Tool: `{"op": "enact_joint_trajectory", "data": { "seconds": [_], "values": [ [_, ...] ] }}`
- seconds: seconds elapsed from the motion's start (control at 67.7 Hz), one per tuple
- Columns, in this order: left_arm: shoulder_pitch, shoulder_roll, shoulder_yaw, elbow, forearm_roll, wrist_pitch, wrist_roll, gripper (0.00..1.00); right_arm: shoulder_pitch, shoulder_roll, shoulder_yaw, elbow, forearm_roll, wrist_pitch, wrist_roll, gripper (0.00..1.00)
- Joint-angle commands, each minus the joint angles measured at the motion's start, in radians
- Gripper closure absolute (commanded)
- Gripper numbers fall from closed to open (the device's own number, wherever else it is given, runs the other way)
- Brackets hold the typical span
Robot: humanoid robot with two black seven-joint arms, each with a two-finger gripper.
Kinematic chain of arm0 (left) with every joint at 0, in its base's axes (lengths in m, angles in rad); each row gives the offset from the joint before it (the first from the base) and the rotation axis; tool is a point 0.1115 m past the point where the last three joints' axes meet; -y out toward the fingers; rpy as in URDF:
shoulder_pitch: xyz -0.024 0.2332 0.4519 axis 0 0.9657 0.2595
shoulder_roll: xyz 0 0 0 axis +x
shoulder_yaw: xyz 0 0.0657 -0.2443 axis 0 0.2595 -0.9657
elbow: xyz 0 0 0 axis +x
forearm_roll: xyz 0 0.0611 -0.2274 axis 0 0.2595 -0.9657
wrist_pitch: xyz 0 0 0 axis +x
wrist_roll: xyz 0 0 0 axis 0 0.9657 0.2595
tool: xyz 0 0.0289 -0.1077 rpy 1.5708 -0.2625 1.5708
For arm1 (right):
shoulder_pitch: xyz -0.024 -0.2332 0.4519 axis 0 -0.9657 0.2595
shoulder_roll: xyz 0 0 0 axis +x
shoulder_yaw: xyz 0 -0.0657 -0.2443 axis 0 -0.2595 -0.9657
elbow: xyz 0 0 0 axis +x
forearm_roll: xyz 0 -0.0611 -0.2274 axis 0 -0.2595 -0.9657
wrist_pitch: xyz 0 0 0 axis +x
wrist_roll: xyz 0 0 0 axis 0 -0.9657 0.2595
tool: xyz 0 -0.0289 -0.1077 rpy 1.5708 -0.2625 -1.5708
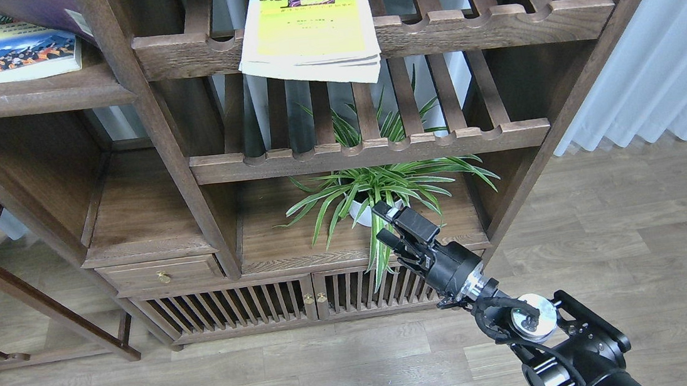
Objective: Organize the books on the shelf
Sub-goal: 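Lay the maroon book on the upper side shelf with the left gripper, then withdraw the left gripper down from the side shelf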
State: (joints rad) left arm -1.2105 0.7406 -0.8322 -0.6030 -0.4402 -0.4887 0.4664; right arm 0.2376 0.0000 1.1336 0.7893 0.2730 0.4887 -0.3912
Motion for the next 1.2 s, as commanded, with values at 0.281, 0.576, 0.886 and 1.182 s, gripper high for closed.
{"op": "enact_joint_trajectory", "data": {
  "seconds": [0.281,0.576,0.886,1.182],
  "values": [
    [0.043,0.042,0.008,-0.009,0.002,0.000,0.005,0.02,0.019,0.000,-0.003,-0.005,-0.002,0.000,0.002,0.04],
    [0.085,0.059,0.022,-0.080,0.029,0.000,0.003,0.02,0.031,0.000,-0.008,-0.005,-0.002,0.000,0.002,0.04],
    [0.085,0.052,0.022,-0.147,0.041,0.000,0.003,0.02,0.034,0.000,-0.003,-0.005,0.000,0.000,0.002,0.04],
    [0.086,0.101,0.021,-0.213,0.038,0.000,0.001,0.02,0.032,0.000,-0.002,-0.005,0.000,0.000,0.002,0.04]
  ]
}}
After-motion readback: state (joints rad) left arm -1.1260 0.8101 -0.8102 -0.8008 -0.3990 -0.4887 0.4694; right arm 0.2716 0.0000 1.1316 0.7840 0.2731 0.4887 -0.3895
